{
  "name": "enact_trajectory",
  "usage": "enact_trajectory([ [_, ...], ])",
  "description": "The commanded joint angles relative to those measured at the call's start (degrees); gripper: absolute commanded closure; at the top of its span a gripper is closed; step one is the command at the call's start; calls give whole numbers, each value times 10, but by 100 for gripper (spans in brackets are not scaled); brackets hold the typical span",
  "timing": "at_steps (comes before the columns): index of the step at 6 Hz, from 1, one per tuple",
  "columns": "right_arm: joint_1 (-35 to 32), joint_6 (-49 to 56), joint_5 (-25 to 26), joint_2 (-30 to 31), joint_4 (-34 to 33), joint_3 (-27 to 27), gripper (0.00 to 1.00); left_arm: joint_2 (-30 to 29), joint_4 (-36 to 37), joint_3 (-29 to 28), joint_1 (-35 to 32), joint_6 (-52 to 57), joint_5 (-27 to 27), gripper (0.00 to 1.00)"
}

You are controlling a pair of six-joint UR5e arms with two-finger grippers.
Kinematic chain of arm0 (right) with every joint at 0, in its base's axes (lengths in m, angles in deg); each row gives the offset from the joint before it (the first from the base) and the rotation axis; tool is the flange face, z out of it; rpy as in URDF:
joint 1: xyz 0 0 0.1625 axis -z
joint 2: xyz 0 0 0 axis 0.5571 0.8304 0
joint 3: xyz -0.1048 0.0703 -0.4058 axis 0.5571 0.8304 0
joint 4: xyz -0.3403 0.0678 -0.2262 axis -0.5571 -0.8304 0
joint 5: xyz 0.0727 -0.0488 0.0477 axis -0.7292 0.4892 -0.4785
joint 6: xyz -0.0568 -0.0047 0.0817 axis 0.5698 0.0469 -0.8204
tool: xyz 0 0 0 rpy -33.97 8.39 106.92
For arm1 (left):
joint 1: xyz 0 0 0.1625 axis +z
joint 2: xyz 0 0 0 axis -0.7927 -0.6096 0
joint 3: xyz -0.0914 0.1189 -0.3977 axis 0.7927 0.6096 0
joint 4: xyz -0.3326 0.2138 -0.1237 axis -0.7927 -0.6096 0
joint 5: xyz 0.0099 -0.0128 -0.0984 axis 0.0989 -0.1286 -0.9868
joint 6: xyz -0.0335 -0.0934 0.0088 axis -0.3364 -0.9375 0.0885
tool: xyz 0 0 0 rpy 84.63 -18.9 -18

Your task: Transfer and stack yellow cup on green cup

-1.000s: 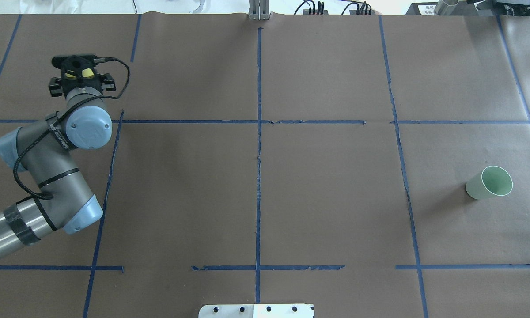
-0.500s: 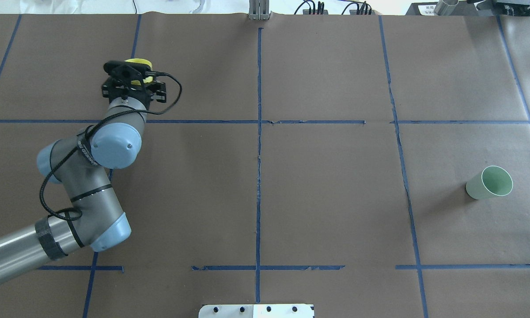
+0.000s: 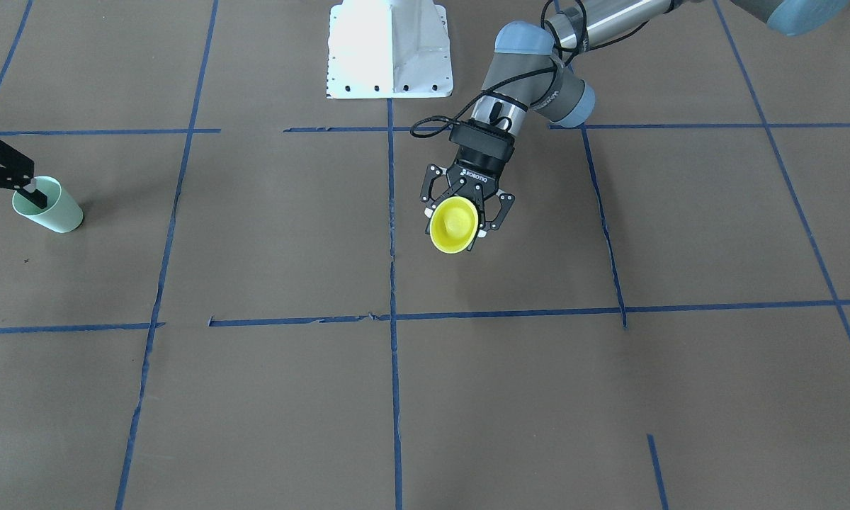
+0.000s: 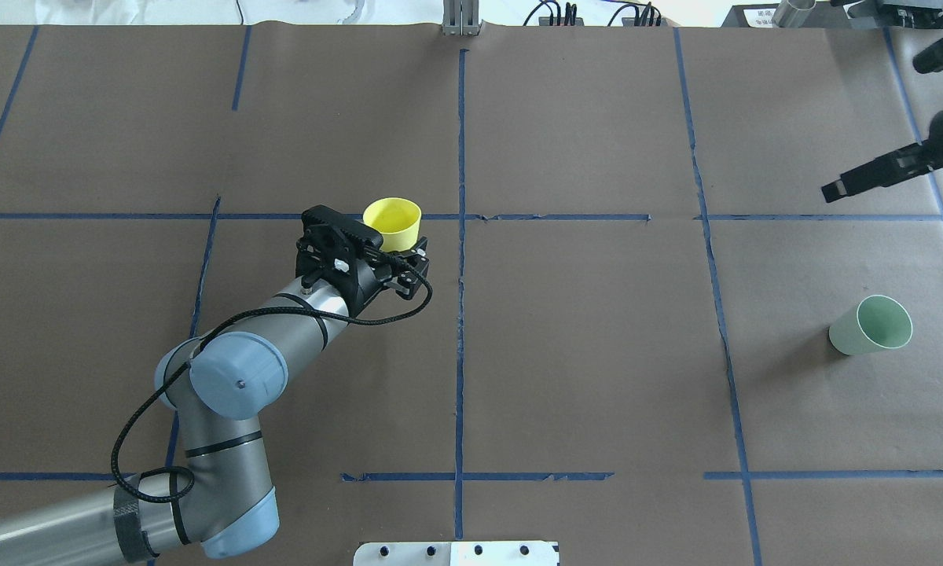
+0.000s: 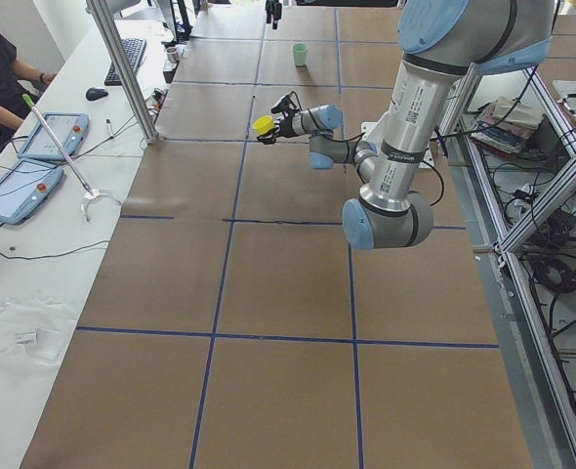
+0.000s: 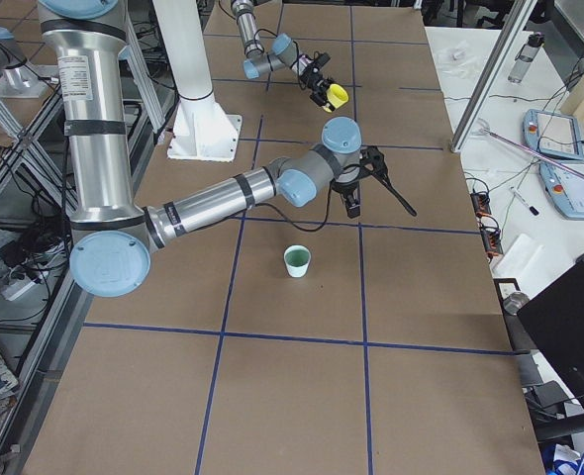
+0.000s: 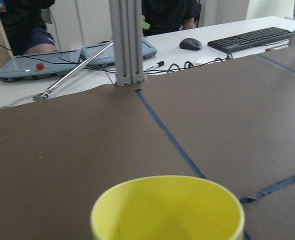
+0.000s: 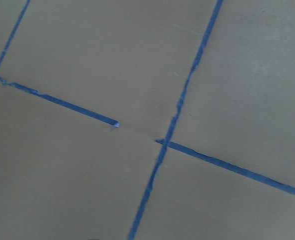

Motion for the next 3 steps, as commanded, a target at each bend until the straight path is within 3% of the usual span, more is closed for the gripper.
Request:
enact_trajectory([
  [1,101,-163,43,-107,-10,15,0,-41,-41,-7,25,34,-5,93],
  [3,177,-280,95,-209,-59,32,0,-61,-43,-8,38,77,-4,86],
])
